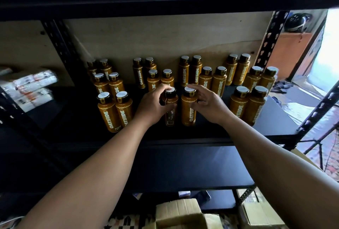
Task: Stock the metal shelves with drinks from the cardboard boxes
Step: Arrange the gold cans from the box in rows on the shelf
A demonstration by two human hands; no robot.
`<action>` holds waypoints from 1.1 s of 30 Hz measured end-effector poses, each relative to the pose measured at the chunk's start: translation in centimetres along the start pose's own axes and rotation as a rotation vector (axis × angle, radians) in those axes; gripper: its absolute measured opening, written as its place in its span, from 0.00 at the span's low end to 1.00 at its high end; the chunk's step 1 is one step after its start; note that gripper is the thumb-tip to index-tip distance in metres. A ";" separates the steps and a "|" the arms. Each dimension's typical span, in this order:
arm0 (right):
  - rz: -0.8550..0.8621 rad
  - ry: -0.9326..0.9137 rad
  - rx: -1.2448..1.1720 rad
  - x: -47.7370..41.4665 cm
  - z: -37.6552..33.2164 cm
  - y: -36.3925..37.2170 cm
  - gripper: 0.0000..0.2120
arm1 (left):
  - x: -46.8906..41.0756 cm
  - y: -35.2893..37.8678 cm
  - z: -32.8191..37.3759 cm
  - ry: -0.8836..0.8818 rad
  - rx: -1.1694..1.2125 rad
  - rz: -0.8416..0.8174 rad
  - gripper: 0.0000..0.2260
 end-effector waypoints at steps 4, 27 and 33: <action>0.010 0.024 0.004 -0.1 -0.1 0.1 0.30 | 0.1 0.2 0.2 -0.001 -0.031 0.005 0.24; 0.008 -0.001 0.049 -0.5 -0.4 0.2 0.31 | 0.2 0.4 -0.5 -0.048 0.041 -0.060 0.29; -0.027 0.009 0.036 -0.6 -0.4 0.2 0.33 | 0.0 0.5 -0.8 -0.087 0.034 -0.088 0.35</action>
Point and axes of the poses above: each hand's wrist, its own x-axis away from the middle knuckle, its own y-axis out of the palm, z = x × y, the point moved 4 cm from there along -x, towards the middle knuckle, and after that the axes turned 3 degrees about y, right-handed, at the moved point
